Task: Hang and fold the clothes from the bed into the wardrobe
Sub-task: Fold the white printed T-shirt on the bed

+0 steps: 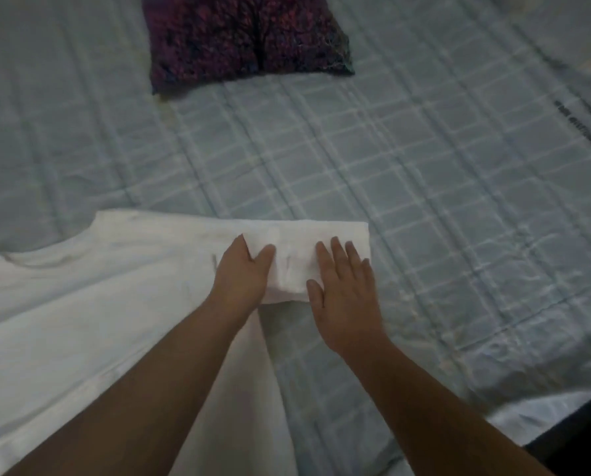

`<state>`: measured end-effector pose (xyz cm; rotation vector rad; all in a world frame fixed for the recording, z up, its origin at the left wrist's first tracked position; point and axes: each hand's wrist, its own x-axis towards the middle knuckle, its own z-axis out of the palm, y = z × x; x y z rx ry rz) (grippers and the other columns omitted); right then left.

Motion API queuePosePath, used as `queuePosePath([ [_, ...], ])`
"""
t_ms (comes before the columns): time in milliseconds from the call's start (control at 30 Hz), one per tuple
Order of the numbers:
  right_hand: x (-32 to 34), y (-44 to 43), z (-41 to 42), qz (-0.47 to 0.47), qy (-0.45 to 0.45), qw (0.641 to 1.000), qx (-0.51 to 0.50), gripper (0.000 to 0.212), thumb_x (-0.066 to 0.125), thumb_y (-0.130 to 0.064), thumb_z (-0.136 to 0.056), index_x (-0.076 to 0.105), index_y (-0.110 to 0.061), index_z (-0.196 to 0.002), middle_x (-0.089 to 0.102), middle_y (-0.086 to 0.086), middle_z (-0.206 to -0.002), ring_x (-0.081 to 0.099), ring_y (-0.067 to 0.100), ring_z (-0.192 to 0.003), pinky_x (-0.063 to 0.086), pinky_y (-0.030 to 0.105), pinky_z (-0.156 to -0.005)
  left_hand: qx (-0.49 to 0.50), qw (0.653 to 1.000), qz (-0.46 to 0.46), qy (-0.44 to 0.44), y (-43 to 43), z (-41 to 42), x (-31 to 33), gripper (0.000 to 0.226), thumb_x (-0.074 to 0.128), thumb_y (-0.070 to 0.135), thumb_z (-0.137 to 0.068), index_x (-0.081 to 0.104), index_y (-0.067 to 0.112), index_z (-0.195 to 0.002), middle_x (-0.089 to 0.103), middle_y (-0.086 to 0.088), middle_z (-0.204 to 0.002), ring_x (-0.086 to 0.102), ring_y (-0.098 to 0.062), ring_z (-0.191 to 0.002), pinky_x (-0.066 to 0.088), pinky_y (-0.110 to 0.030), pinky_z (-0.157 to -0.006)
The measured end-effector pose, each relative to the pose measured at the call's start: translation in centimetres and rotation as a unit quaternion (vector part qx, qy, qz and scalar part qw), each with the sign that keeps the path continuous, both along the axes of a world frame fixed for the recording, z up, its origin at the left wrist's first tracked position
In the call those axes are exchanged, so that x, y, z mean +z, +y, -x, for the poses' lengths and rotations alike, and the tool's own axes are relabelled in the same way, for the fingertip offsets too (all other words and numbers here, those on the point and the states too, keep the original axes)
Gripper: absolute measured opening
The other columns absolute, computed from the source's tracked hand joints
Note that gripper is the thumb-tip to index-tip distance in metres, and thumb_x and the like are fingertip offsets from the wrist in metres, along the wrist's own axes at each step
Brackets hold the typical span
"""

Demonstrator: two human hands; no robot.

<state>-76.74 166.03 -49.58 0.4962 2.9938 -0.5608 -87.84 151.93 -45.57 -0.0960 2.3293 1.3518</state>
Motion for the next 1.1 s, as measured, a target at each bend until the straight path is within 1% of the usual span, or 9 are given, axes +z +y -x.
queuePosePath([
  [33, 0.0, -2.2, 0.9, -0.005, -0.001, 1.0, 0.029, 0.061, 0.028, -0.043, -0.101, 0.027, -0.019, -0.156, 0.024, 0.009, -0.163, 0.017, 0.029, -0.152, 0.018, 0.053, -0.12, 0.013, 1.0, 0.007, 0.006, -2.4, 0.5, 0.2, 0.045, 0.057, 0.043, -0.086, 0.061, 0.015, -0.122, 0.068, -0.002, -0.118, 0.064, -0.022, -0.109, 0.049, -0.044, -0.099],
  [133, -0.2, -8.8, 3.9, -0.014, -0.013, 0.994, 0.111, 0.064, 0.027, -0.047, -0.101, 0.02, -0.019, -0.158, 0.017, 0.007, -0.165, 0.012, 0.027, -0.153, 0.014, 0.054, -0.121, 0.064, 0.997, 0.042, 0.002, -10.3, 2.0, 0.5, 0.035, 0.06, 0.033, -0.092, 0.057, 0.014, -0.121, 0.065, -0.001, -0.116, 0.062, -0.024, -0.107, 0.049, -0.041, -0.097],
  [267, -0.8, -16.6, 6.3, -0.037, -0.048, 0.971, 0.233, 0.076, 0.033, -0.056, -0.096, 0.012, -0.02, -0.159, 0.01, 0.005, -0.167, 0.007, 0.025, -0.154, 0.01, 0.056, -0.121, 0.172, 0.985, 0.032, -0.016, -20.9, 3.3, 0.7, 0.051, 0.062, 0.047, -0.077, 0.059, 0.016, -0.116, 0.069, -0.003, -0.106, 0.067, -0.024, -0.097, 0.055, -0.051, -0.089],
  [400, -1.3, -22.9, 7.1, -0.079, -0.062, 0.945, 0.31, 0.086, 0.051, -0.041, -0.086, 0.013, -0.015, -0.158, 0.01, 0.006, -0.167, 0.011, 0.027, -0.153, 0.014, 0.058, -0.119, 0.237, 0.97, 0.032, -0.028, -29.5, 2.6, 0.6, 0.037, 0.063, 0.038, -0.084, 0.058, 0.017, -0.114, 0.068, -0.002, -0.103, 0.067, -0.026, -0.095, 0.056, -0.053, -0.087],
  [533, -1.8, -27.2, 7.5, -0.116, -0.069, 0.936, 0.324, 0.091, 0.058, -0.021, -0.079, 0.014, -0.014, -0.158, 0.011, 0.007, -0.166, 0.013, 0.028, -0.152, 0.015, 0.057, -0.12, 0.274, 0.959, 0.07, -0.021, -36.5, 0.9, 0.3, 0.03, 0.064, 0.033, -0.088, 0.061, 0.015, -0.111, 0.069, -0.003, -0.101, 0.067, -0.027, -0.095, 0.056, -0.048, -0.087],
  [633, -2.0, -29.4, 7.5, -0.134, -0.073, 0.933, 0.328, 0.089, 0.057, -0.014, -0.079, 0.016, -0.012, -0.158, 0.012, 0.008, -0.166, 0.014, 0.028, -0.152, 0.016, 0.057, -0.12, 0.271, 0.956, 0.113, -0.007, -40.5, -0.3, 0.0, 0.028, 0.065, 0.028, -0.09, 0.063, 0.01, -0.112, 0.069, -0.004, -0.103, 0.065, -0.026, -0.093, 0.053, -0.041, -0.083],
  [767, -1.7, -31.7, 7.1, -0.142, -0.071, 0.926, 0.342, 0.09, 0.053, -0.013, -0.079, 0.012, -0.013, -0.158, 0.006, 0.006, -0.167, 0.008, 0.027, -0.153, 0.013, 0.058, -0.12, 0.238, 0.954, 0.181, 0.005, -43.5, -1.4, -0.7, 0.025, 0.062, 0.022, -0.094, 0.057, 0.005, -0.111, 0.057, -0.003, -0.096, 0.056, -0.025, -0.091, 0.034, -0.029, -0.073],
  [933, -2.1, -34.4, 6.6, -0.137, -0.08, 0.932, 0.327, 0.089, 0.055, -0.006, -0.076, 0.019, -0.016, -0.157, 0.014, 0.005, -0.166, 0.014, 0.028, -0.152, 0.016, 0.058, -0.12, 0.231, 0.954, 0.19, 0.027, -45.4, -2.2, -2.3, 0.026, 0.062, 0.018, -0.094, 0.051, 0.005, -0.114, 0.066, -0.017, -0.101, 0.062, -0.039, -0.097, 0.036, -0.033, -0.071],
  [1100, -2.5, -34.9, 5.7, -0.119, -0.12, 0.94, 0.295, 0.091, 0.054, -0.017, -0.079, 0.01, -0.02, -0.159, 0.007, 0.003, -0.167, 0.008, 0.026, -0.153, 0.011, 0.055, -0.121, 0.206, 0.959, 0.191, 0.042, -46.4, -1.7, -4.3, 0.036, 0.063, 0.018, -0.092, 0.047, 0.011, -0.124, 0.062, -0.017, -0.113, 0.06, -0.039, -0.104, 0.043, -0.039, -0.079],
])
